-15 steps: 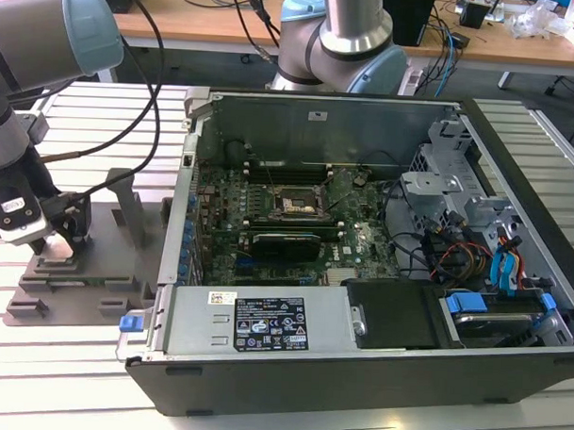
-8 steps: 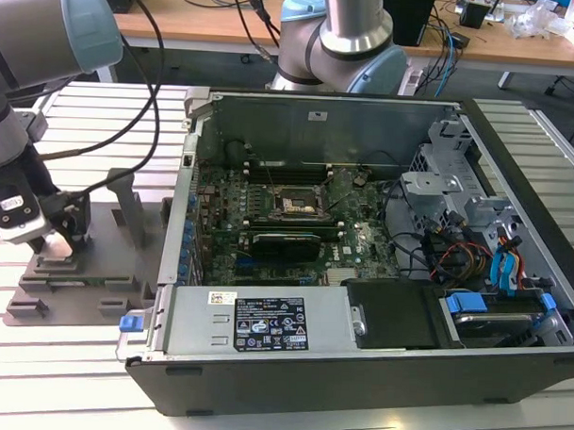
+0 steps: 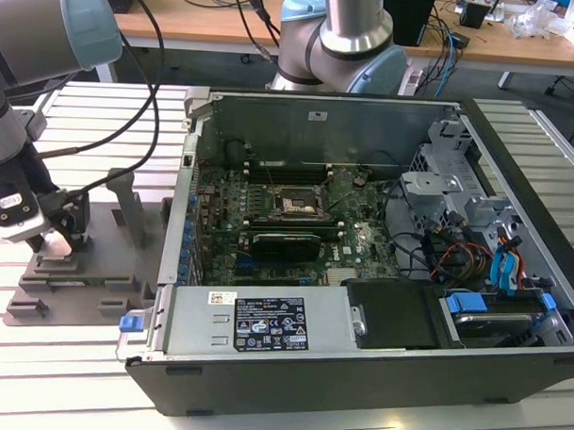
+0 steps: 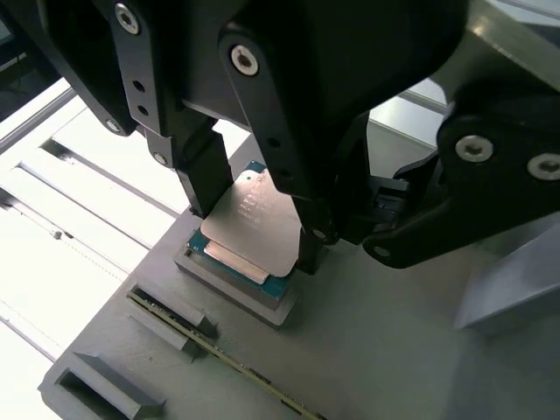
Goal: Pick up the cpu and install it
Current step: 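Pick up the cpu and move it towards the insertion slot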
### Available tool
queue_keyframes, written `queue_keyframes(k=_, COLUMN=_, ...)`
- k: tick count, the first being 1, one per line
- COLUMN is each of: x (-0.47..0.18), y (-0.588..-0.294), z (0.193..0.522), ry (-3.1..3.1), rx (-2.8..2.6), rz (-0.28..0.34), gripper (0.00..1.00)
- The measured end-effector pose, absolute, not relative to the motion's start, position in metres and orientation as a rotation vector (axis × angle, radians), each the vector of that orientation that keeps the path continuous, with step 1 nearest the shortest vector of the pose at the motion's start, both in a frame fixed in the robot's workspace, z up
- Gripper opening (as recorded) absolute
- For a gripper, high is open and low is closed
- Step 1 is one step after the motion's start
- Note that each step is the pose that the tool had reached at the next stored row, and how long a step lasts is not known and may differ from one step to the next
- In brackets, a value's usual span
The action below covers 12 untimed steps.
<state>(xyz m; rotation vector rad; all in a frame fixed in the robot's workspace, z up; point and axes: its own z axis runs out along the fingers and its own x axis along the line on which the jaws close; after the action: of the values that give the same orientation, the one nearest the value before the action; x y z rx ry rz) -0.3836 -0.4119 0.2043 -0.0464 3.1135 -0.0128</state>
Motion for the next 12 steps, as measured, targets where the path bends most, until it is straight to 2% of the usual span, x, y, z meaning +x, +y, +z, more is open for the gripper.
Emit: queue_keyframes(k=12, x=-0.3836, y=-0.4119, z=0.2118, ry=3.114, rx=-0.046, rz=-0.013, gripper=0.55)
